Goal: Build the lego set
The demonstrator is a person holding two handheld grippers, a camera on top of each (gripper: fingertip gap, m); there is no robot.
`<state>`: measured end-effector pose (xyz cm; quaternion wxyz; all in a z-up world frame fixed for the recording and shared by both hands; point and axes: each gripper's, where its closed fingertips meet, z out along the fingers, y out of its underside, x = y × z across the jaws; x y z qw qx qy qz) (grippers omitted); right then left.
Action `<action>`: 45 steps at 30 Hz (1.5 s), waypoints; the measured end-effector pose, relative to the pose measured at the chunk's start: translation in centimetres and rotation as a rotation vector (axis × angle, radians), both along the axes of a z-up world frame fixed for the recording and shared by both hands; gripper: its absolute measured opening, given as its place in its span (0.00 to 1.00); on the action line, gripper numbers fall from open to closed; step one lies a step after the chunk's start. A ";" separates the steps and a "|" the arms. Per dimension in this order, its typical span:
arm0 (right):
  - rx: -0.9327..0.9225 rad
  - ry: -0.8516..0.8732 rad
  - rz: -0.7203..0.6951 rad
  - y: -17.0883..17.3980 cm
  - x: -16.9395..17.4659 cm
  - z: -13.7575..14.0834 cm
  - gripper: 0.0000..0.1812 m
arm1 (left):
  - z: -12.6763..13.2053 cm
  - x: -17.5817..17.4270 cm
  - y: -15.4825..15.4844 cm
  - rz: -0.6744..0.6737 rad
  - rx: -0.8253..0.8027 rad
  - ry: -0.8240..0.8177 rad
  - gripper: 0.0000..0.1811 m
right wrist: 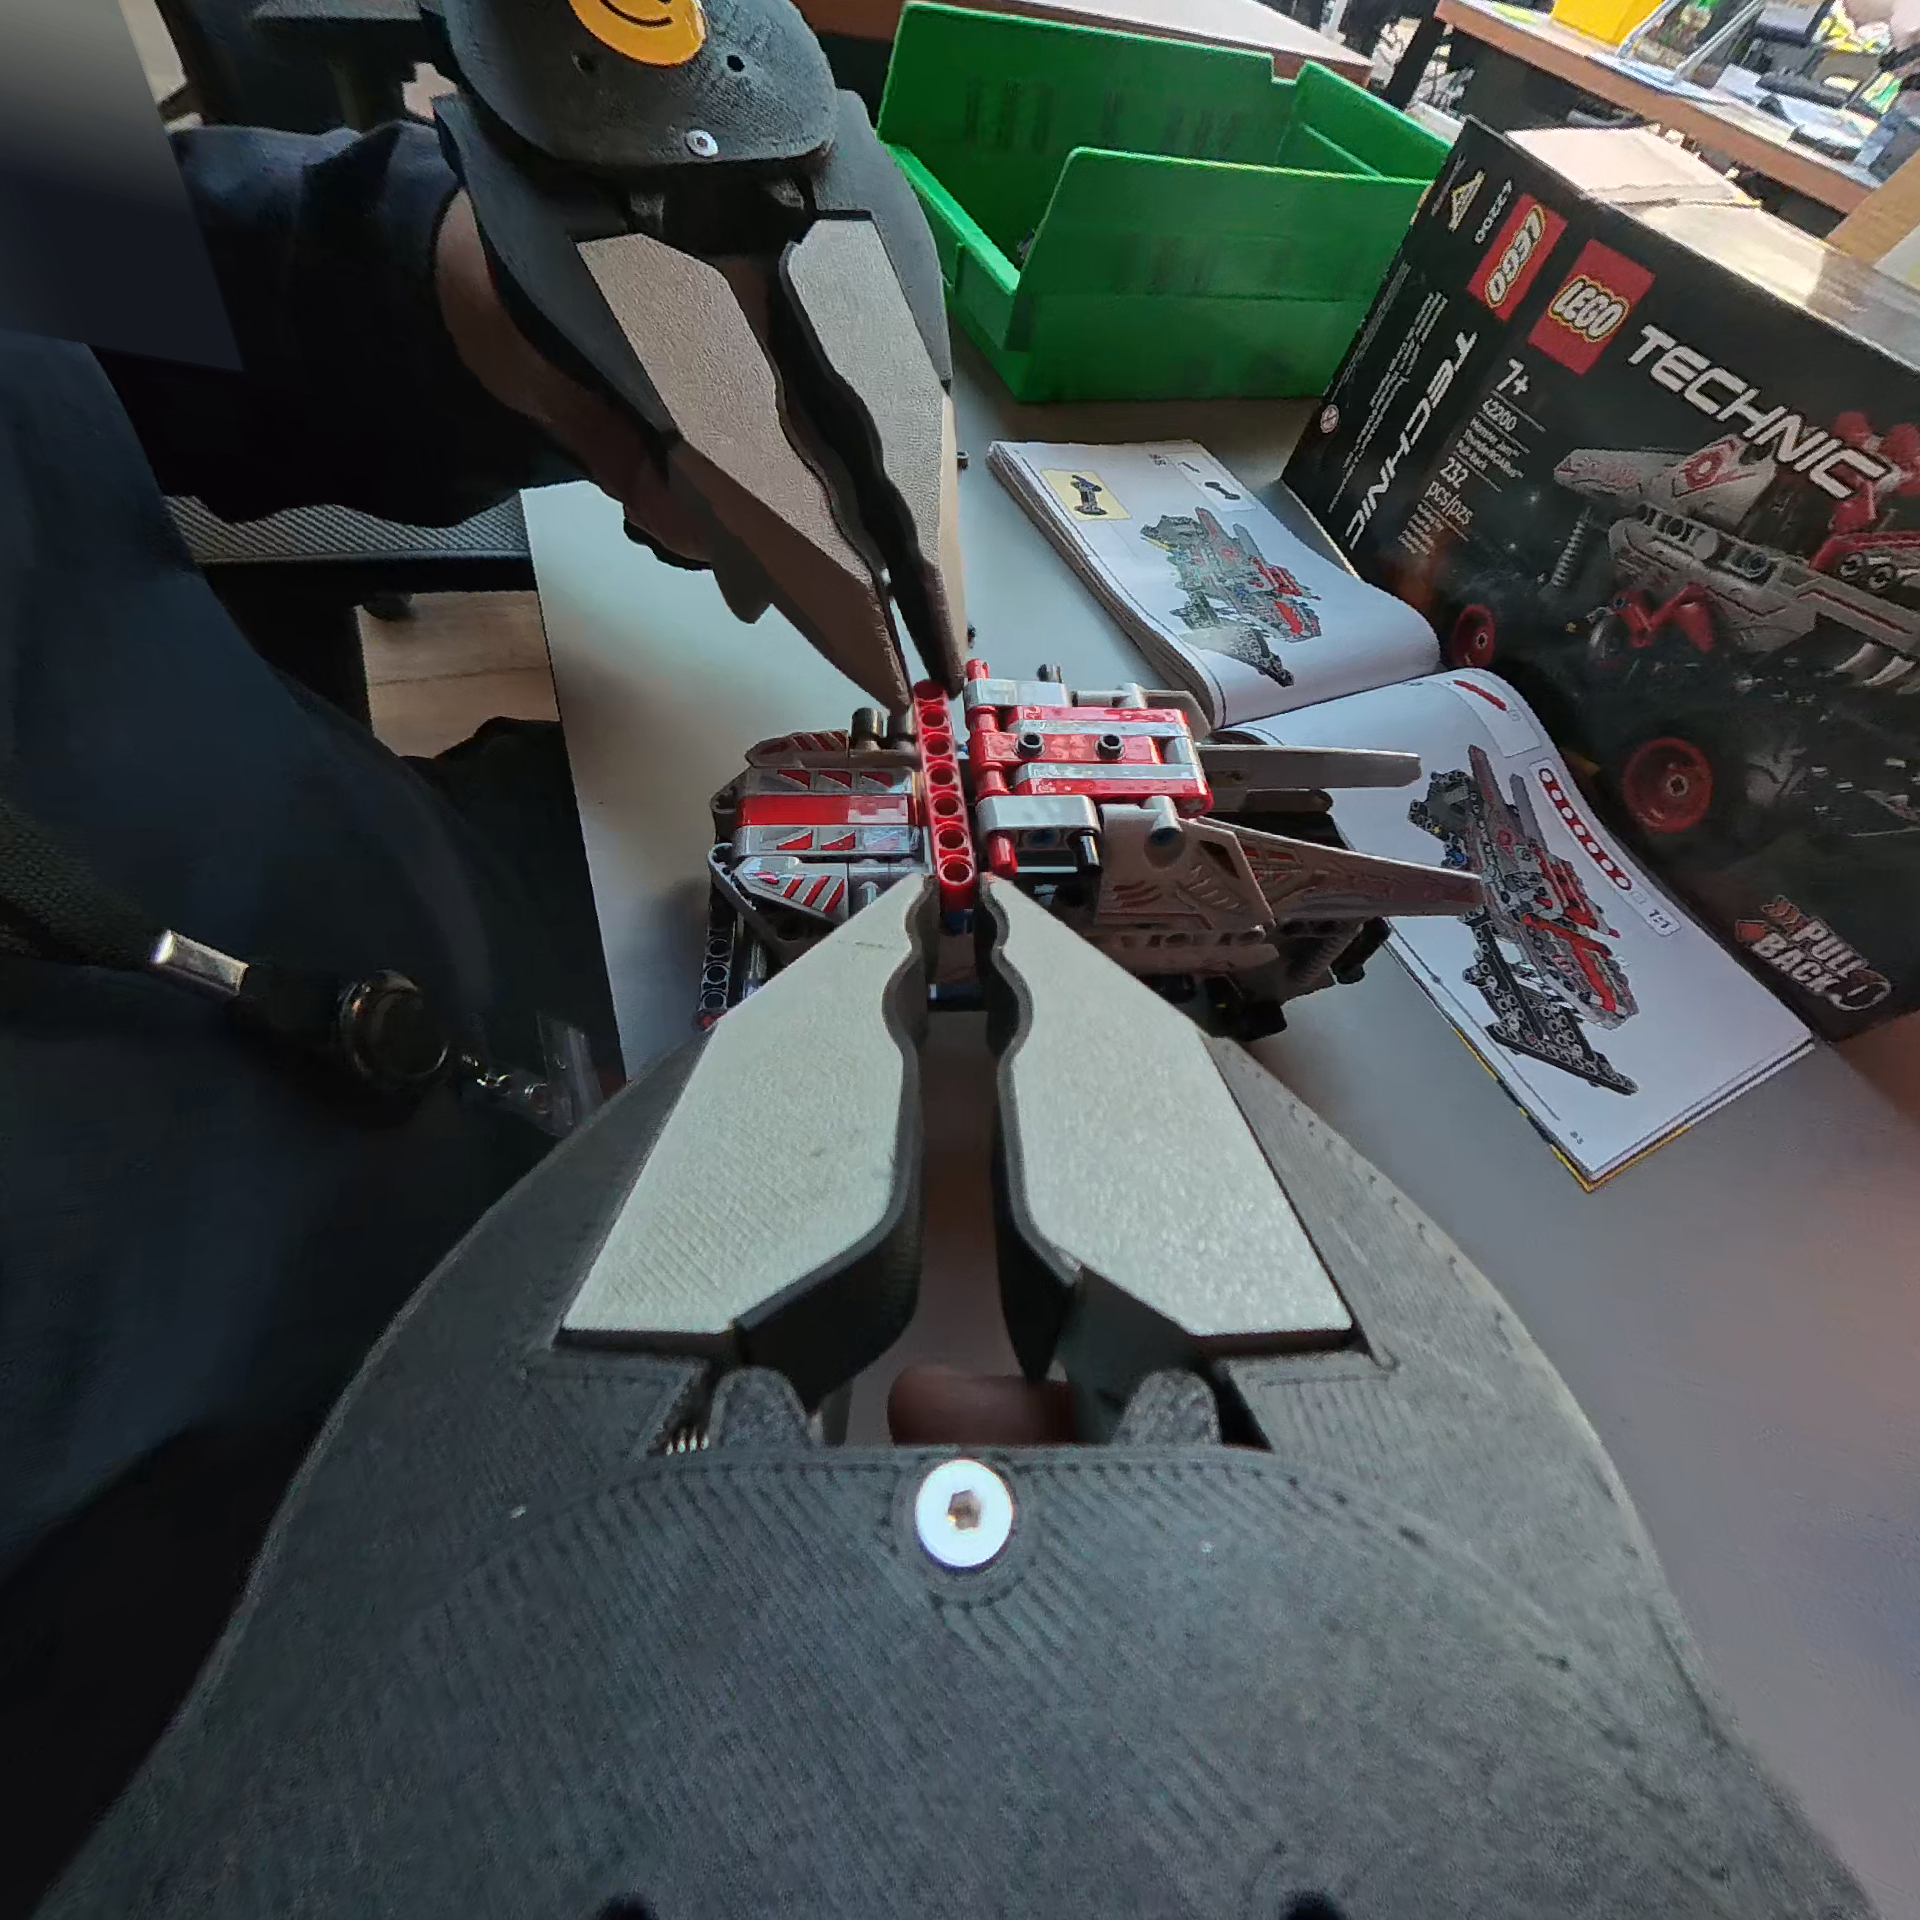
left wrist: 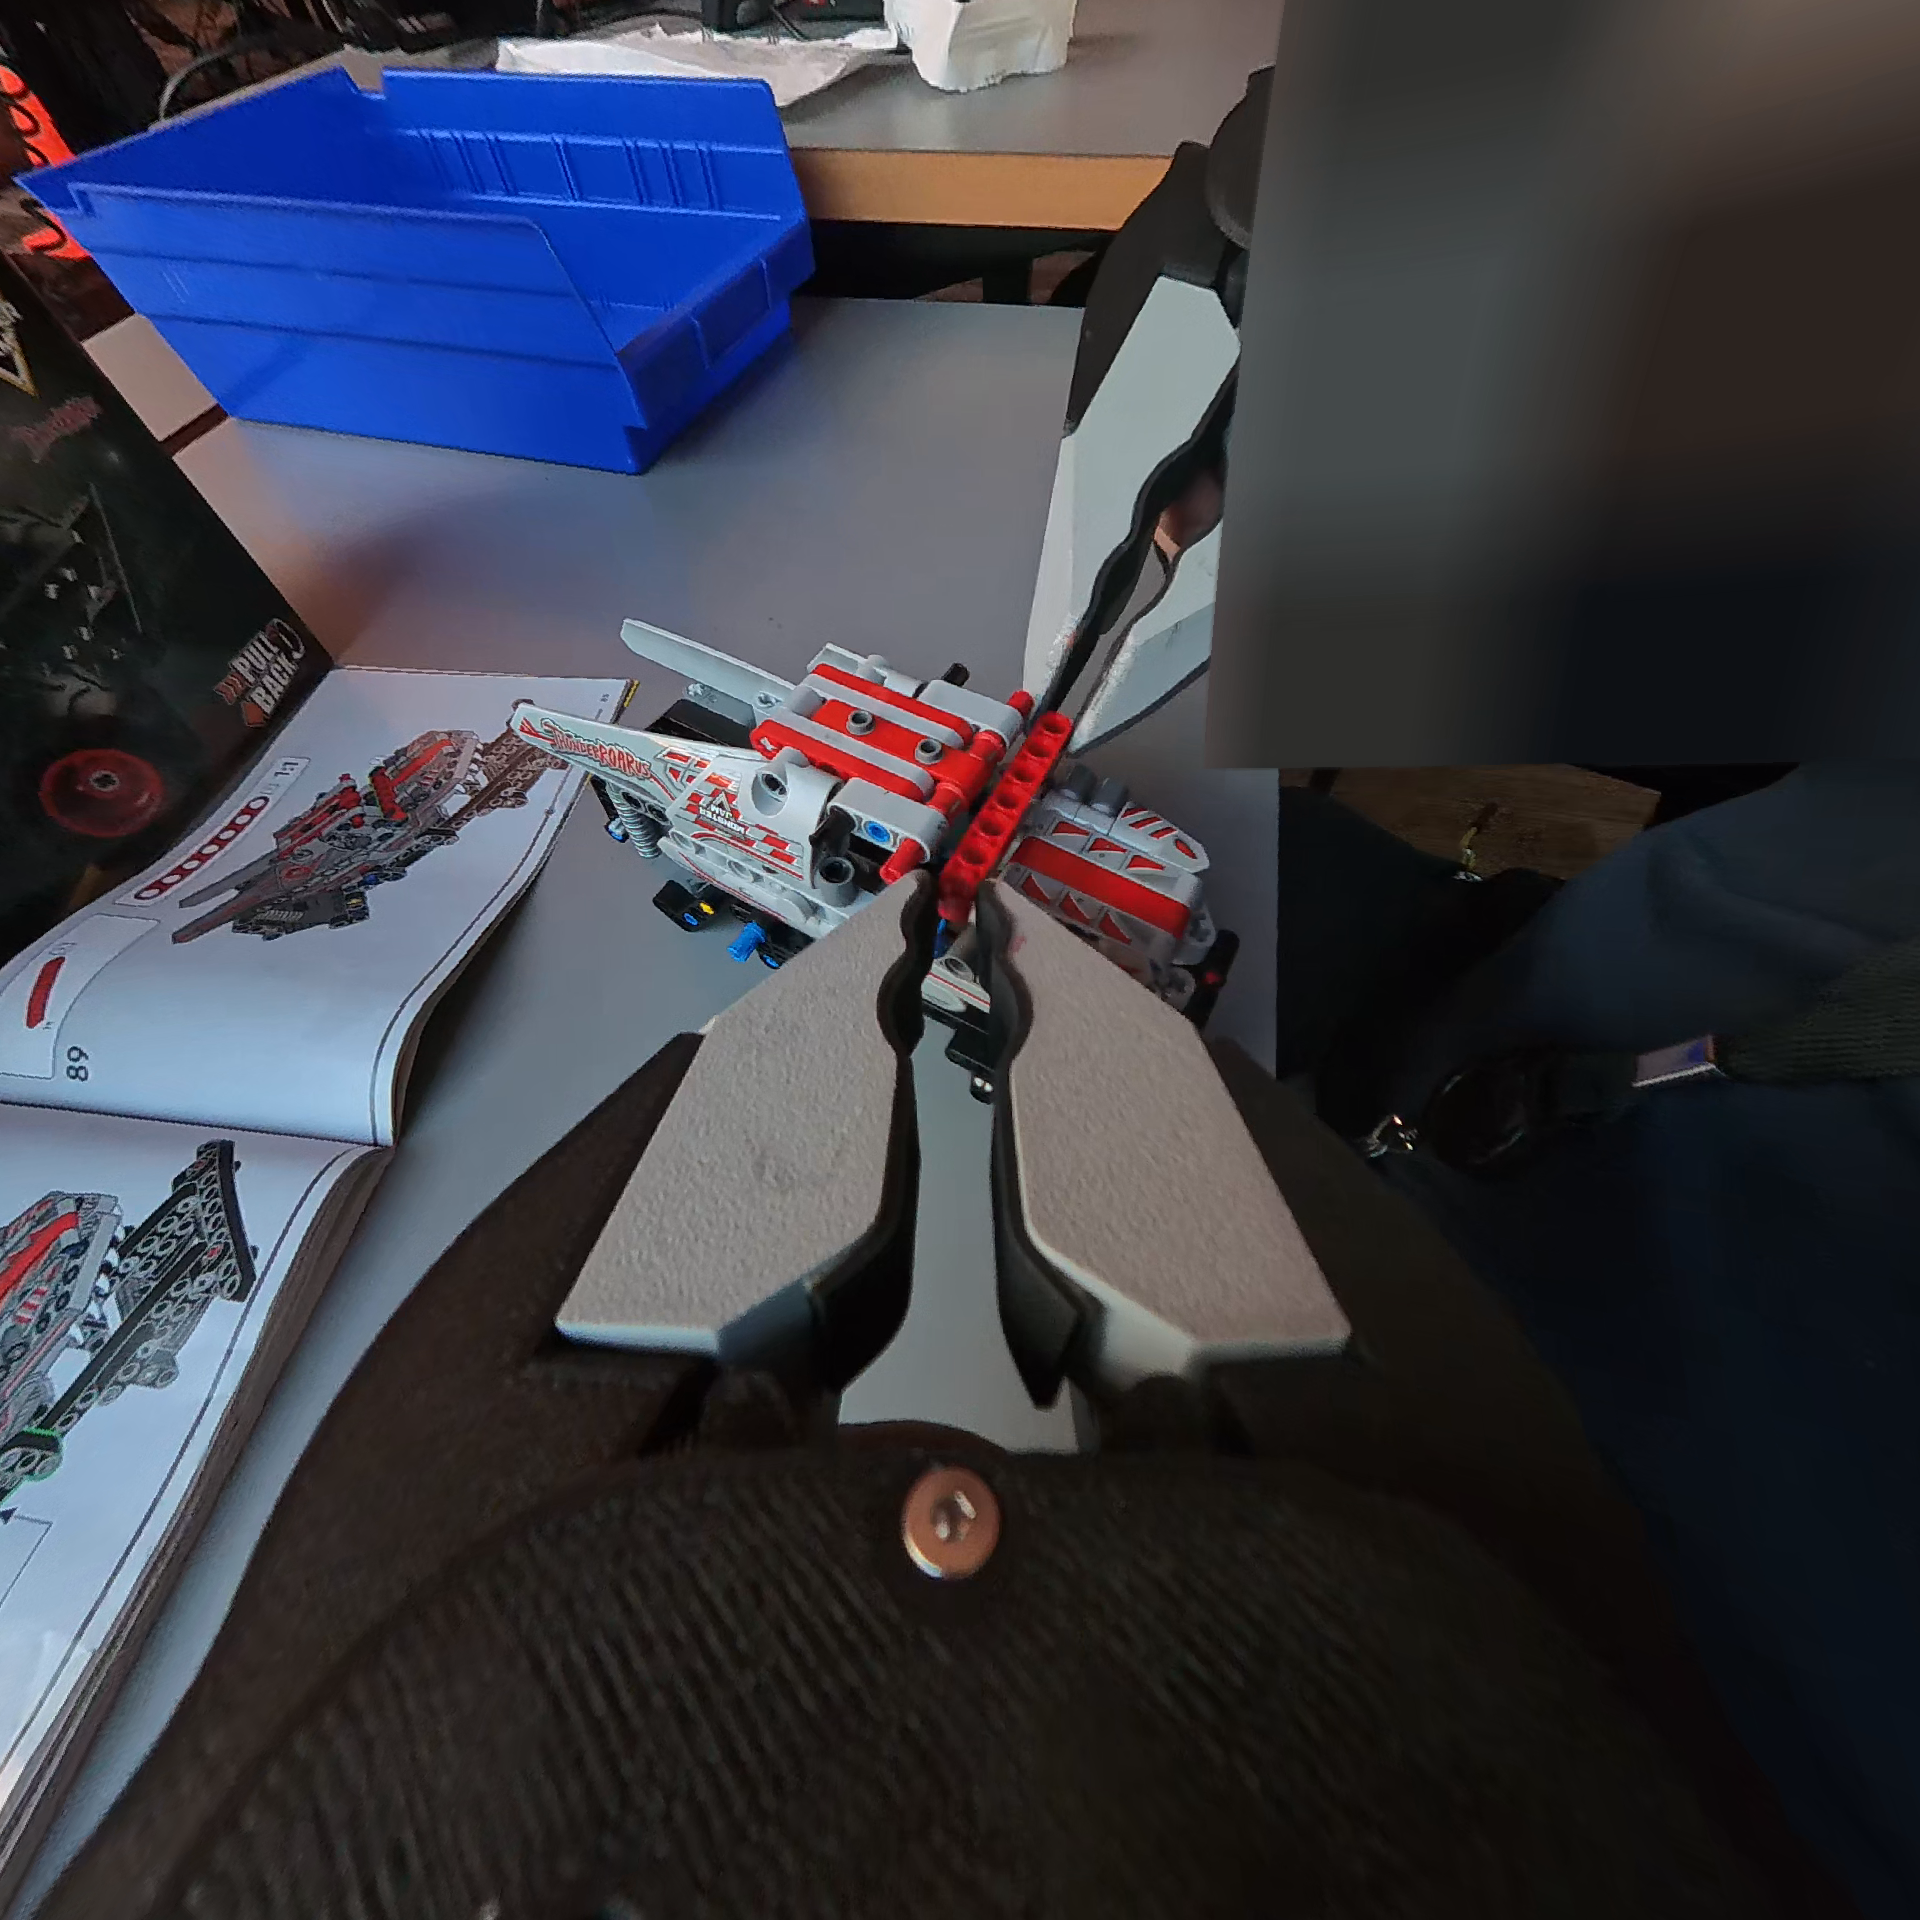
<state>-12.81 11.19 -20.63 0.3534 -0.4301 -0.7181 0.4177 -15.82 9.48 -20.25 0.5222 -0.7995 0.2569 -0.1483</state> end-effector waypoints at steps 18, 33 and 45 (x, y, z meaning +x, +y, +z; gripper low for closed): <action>-0.096 0.010 0.022 -0.2 -0.1 -0.3 0.02 | -0.5 0.5 0.1 -0.030 -0.038 -0.049 0.03; 0.010 0.035 0.021 0.0 0.1 -0.5 0.02 | -0.6 0.6 0.5 -0.045 -0.079 -0.010 0.04; -0.093 0.043 0.029 0.0 -0.3 -0.7 0.02 | -0.7 0.2 0.6 -0.124 -0.176 0.118 0.04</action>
